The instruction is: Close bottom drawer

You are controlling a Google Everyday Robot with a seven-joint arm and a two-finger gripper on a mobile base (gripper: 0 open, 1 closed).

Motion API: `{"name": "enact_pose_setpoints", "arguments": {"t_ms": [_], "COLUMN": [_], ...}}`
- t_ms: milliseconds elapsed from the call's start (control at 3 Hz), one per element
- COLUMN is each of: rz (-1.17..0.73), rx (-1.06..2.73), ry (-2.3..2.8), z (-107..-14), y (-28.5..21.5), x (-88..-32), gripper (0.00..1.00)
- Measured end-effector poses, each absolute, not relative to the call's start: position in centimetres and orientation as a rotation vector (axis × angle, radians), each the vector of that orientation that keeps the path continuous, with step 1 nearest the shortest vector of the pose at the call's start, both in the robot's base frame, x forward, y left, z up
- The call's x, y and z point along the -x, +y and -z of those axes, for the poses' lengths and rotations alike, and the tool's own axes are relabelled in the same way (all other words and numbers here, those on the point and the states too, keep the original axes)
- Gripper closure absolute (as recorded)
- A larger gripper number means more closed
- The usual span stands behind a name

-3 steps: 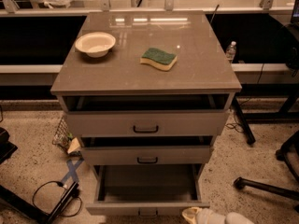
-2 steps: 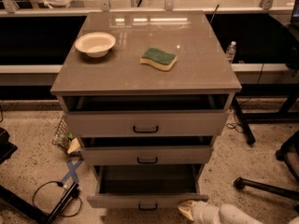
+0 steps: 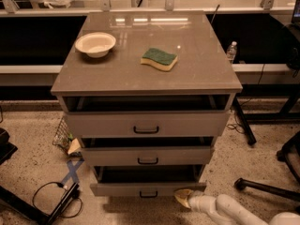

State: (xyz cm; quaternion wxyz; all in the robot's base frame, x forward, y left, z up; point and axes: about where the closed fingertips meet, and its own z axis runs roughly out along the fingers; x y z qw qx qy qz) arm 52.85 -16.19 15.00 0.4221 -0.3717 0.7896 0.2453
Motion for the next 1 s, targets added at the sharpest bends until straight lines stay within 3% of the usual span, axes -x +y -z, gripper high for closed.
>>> {"name": "enact_pose_setpoints", "arguments": {"t_ms": [1000], "rz": [-0.584], "rx": [0.961], "ry": [1.931], "z": [-15.9], "y": [-15.1], "x": [-55.8], "gripper": [1.0]}}
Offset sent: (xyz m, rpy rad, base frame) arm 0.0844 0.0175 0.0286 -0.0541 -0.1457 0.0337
